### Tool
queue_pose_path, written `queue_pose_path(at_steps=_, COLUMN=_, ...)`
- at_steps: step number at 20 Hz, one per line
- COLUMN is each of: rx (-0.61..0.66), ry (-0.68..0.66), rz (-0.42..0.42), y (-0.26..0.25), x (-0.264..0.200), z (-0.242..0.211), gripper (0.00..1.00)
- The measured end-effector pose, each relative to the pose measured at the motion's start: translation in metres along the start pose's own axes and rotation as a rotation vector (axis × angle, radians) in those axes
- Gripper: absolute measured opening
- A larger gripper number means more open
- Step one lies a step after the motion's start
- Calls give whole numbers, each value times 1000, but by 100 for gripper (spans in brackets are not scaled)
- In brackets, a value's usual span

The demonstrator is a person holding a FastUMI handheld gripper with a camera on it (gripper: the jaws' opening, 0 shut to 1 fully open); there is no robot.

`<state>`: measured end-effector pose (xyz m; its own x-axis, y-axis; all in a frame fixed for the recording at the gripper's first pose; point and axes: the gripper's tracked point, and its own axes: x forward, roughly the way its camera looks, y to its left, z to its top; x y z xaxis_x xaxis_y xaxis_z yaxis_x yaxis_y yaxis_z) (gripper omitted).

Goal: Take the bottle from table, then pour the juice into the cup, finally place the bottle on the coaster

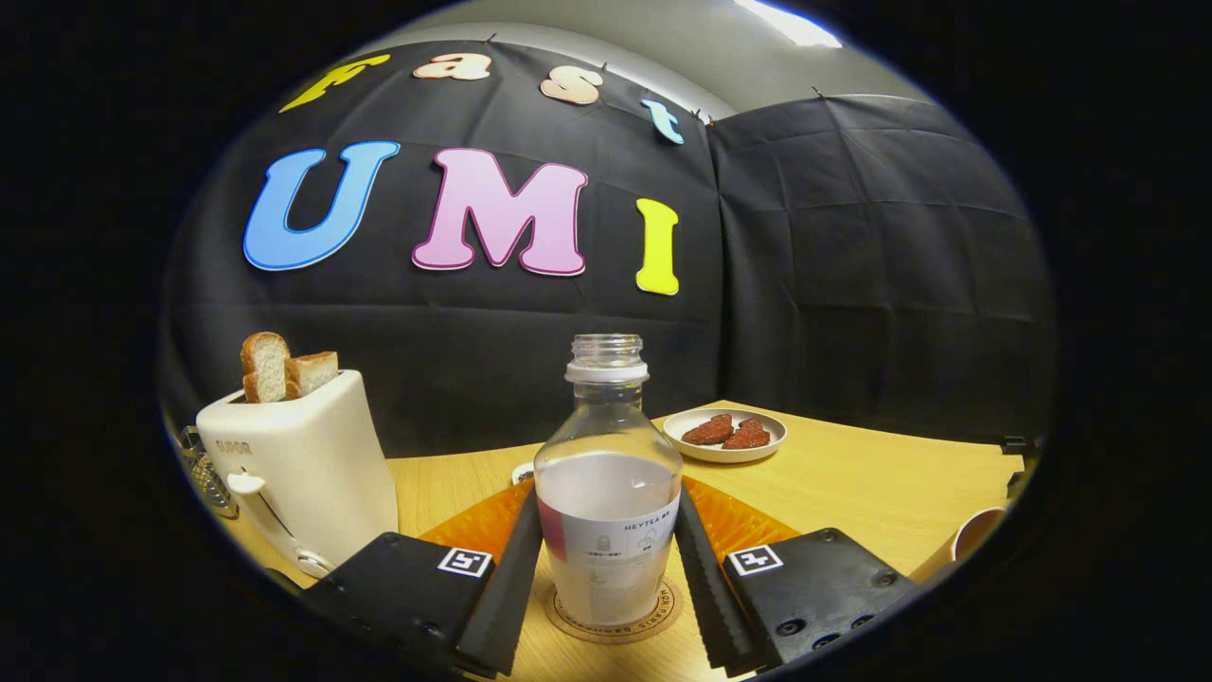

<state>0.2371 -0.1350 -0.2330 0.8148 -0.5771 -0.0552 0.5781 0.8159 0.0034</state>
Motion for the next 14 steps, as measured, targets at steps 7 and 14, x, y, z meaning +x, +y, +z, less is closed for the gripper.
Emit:
queue_pose_path(at_steps=7, rx=-13, ry=1, rz=-6, y=-3, x=-6, z=-6, gripper=79)
queue_pose_path(at_steps=14, rx=-45, ry=13, rz=23, y=-4, x=-24, z=-4, gripper=97)
